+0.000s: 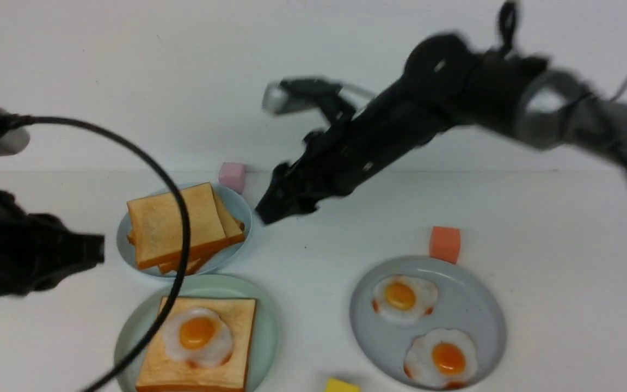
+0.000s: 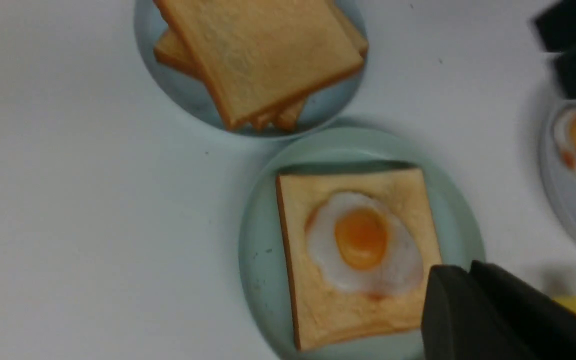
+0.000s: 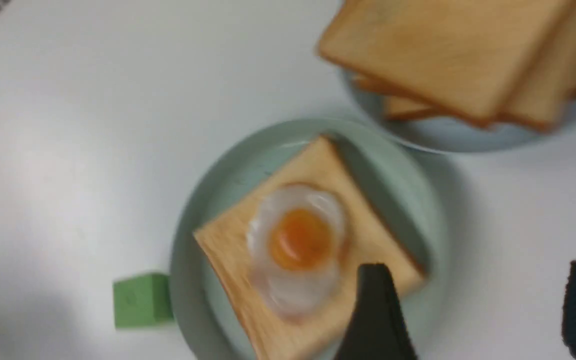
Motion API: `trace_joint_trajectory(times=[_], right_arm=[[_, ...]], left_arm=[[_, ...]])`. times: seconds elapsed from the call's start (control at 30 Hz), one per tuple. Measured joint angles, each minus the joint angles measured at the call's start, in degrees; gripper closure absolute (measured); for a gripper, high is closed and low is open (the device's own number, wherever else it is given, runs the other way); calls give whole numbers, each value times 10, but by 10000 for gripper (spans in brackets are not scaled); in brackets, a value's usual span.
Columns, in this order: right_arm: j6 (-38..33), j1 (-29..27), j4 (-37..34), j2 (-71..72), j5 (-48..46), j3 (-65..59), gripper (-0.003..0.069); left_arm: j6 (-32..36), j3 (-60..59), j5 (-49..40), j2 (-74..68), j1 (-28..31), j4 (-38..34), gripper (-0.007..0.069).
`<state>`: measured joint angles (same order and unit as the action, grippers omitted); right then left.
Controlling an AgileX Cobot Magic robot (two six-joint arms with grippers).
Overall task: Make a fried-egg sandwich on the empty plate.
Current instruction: Use the left arm to grab a slice of bread
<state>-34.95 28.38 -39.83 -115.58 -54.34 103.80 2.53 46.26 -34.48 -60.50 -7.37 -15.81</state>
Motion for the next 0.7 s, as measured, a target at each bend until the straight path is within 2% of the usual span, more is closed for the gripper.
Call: trace_joint_trajectory(times=[0.03,0.13,0.2,0.23,0.3,0.43,0.5,0.53,0.57,0.7], right_arm=[[40,-4,58,45,-24,0,169],[123,-4,151,110,-62,0,169],[152,-4,183,137,-76,-4,169],[181,-4,212,173,-80,-16,169],[197,-4,220,222,-80,-49,169],[183,-4,185,282,-73,-116,169],[129,-4,118,335,-61,-184,169],[124,-4,113,338,-60,-195,169],[77,-4,65,364,-54,-234,169],[-3,-4,-10,396,-51,-300,169]], left_arm=[[-10,14,2,-44,19,-5,575],[-21,53,-15,-114,63,-36,575],[-21,70,-28,-149,85,-61,575],[-14,91,-45,-188,113,-103,575],[4,112,-64,-233,143,-162,571],[41,134,-79,-294,169,-231,543],[62,148,-77,-338,173,-264,487],[64,150,-76,-344,173,-266,475],[70,155,-70,-365,173,-281,424],[101,159,-45,-395,173,-303,290]])
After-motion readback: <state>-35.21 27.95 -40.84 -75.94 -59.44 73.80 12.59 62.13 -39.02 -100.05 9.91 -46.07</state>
